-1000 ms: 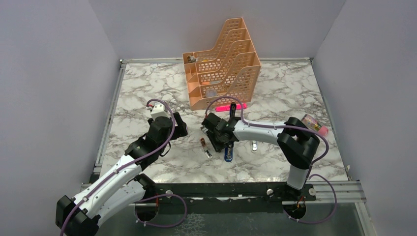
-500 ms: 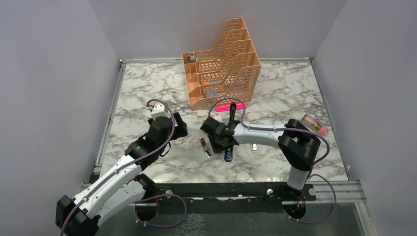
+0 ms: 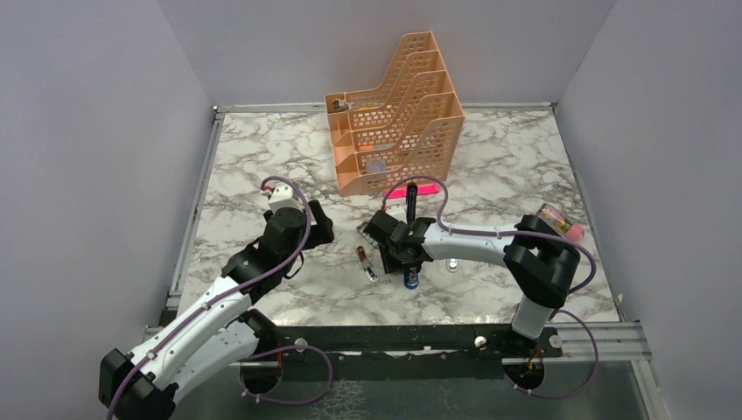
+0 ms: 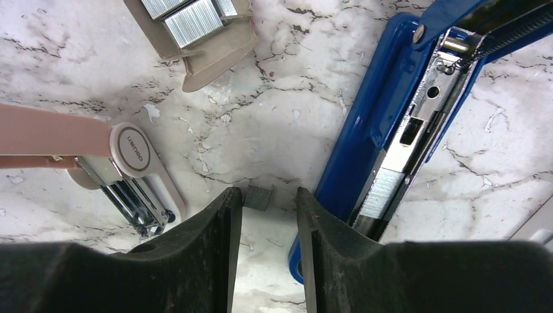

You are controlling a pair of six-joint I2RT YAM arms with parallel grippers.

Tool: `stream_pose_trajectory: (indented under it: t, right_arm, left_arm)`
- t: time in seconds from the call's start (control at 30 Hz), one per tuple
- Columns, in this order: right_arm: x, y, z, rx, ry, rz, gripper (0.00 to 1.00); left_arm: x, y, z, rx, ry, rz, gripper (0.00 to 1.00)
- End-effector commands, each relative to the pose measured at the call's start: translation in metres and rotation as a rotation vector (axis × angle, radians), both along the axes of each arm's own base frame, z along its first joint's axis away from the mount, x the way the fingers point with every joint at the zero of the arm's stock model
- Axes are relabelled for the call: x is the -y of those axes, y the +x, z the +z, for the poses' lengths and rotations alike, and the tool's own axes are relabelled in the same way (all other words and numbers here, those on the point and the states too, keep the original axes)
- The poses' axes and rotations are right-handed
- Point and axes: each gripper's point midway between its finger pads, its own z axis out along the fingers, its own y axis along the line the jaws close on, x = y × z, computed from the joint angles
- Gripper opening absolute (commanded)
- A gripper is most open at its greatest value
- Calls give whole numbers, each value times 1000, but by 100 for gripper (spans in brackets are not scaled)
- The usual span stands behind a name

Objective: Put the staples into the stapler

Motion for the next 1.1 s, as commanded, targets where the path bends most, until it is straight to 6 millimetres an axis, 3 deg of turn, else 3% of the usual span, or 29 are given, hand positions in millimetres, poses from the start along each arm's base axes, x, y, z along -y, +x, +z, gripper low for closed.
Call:
stream_pose_trajectory:
  t: [0.0,0.37,0.53,0.8,1.07]
  right_arm:
    - [-5,0,3,17,43,-16,40]
    - [-26,1,3,3,112,24,34]
    - [-20,2,1,9,79,19,29]
    - [-8,1,-2,2,1,53,31]
    - [-9,1,-7,-8,-14,60,24]
  left_arm:
    - [2,0,3,14,-15,-13,82]
    - [2,0,2,13,-11,-13,82]
    - [1,1,1,11,-8,-10,82]
    - [2,1,-1,3,0,-10,82]
    - [2,2,-1,3,1,-10,82]
